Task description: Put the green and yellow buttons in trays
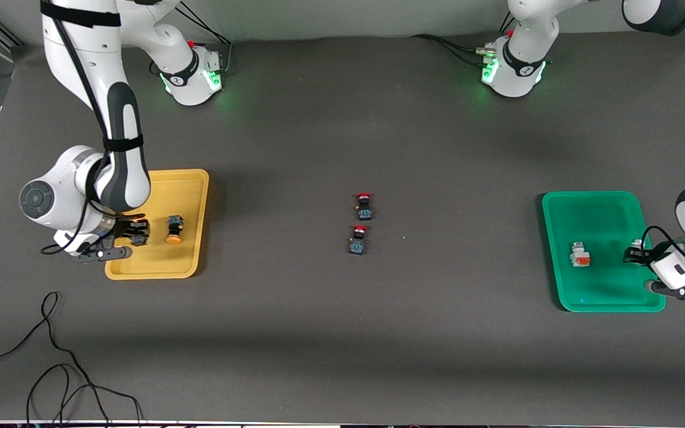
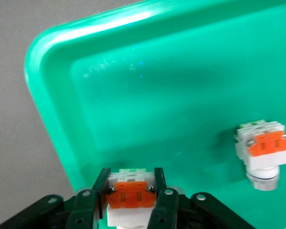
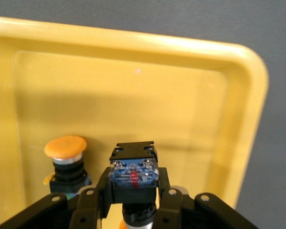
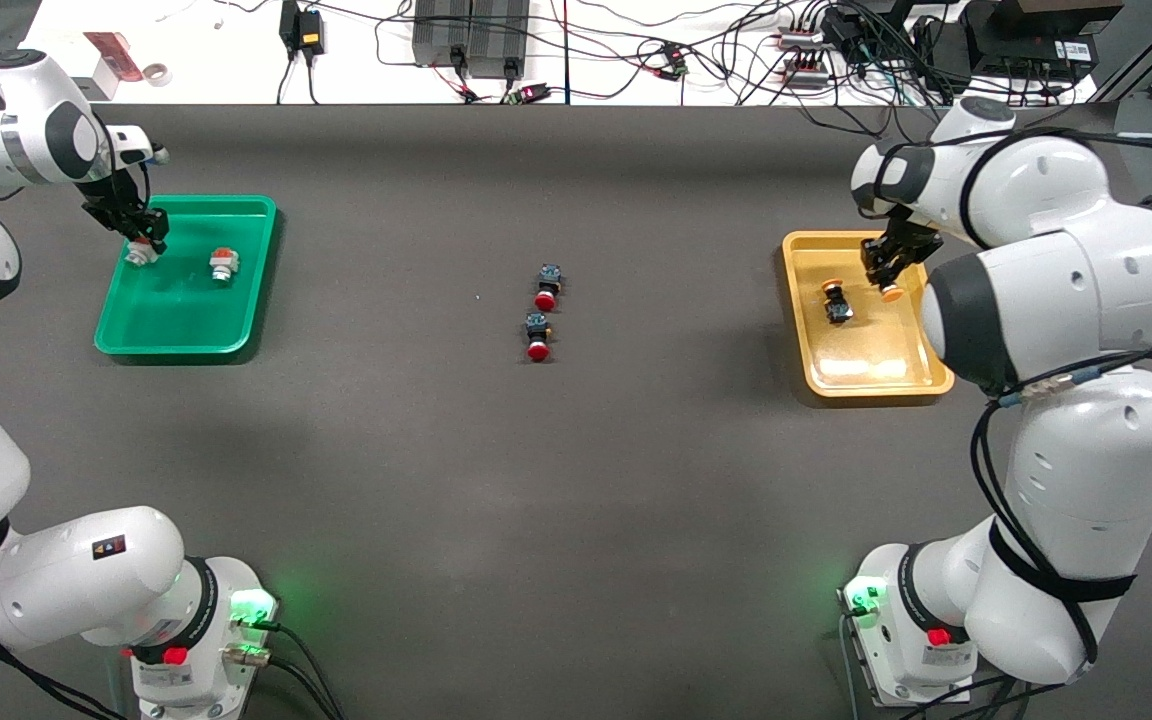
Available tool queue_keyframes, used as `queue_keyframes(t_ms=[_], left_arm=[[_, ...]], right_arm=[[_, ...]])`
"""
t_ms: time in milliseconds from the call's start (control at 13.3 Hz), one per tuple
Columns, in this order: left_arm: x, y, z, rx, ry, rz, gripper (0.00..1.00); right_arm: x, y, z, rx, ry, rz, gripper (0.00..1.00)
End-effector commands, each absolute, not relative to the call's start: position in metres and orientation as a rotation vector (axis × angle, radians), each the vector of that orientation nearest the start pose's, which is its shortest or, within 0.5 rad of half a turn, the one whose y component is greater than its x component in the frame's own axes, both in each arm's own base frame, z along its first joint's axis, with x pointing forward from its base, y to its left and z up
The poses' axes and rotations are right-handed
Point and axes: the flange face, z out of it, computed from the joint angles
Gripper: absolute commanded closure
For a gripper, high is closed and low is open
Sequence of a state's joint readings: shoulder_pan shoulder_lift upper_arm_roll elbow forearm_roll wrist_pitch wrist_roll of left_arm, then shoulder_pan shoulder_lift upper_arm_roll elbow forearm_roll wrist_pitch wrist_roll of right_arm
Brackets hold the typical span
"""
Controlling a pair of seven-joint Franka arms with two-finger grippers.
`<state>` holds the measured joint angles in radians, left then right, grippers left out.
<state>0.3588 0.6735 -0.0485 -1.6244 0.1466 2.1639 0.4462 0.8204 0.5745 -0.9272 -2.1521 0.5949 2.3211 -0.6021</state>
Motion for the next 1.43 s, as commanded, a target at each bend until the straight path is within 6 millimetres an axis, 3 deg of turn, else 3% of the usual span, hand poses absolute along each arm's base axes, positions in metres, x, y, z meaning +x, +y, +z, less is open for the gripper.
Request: queue_keyframes(t_ms=[0,300,450,525,600,750,975,1125,1350], left_arm=[[0.642,0.224,0.215,-3.087,0.309,0.224,0.00],[0.645,0.223,0.234,-3.080,0.302,0.198,0.00],[0.650,0.221,0.269,-3.066,0.308,0.139,0.00],[0.649,0.219,0.302,-3.058,0.304,0.126,0.00],[0.646,0.215,0.337,-3.052,0.309,0.129,0.00],[0.635,0.202,0.414,-3.036,0.317,0.101,0.00],[0.615,0.164,0.502,-3.012,0.366,0.033,0.00],[0.603,0.133,0.543,-3.003,0.408,-0.001,0.00],[0.591,0.087,0.580,-3.022,0.490,-0.050,0.00]], right_arm=[[0.547,-0.061,0.202,-3.149,-0.213,0.119,1.00],[0.547,-0.063,0.201,-3.150,-0.215,0.119,1.00],[0.547,-0.066,0.201,-3.148,-0.204,0.123,0.94],[0.547,-0.069,0.202,-3.147,-0.197,0.121,0.22],[0.547,-0.071,0.205,-3.139,-0.187,0.113,0.00],[0.550,-0.071,0.220,-3.097,-0.170,0.110,0.00],[0.573,-0.088,0.288,-2.995,-0.122,0.132,0.00],[0.584,-0.105,0.342,-2.952,-0.096,0.159,0.00],[0.589,-0.128,0.431,-2.936,-0.095,0.164,0.00]])
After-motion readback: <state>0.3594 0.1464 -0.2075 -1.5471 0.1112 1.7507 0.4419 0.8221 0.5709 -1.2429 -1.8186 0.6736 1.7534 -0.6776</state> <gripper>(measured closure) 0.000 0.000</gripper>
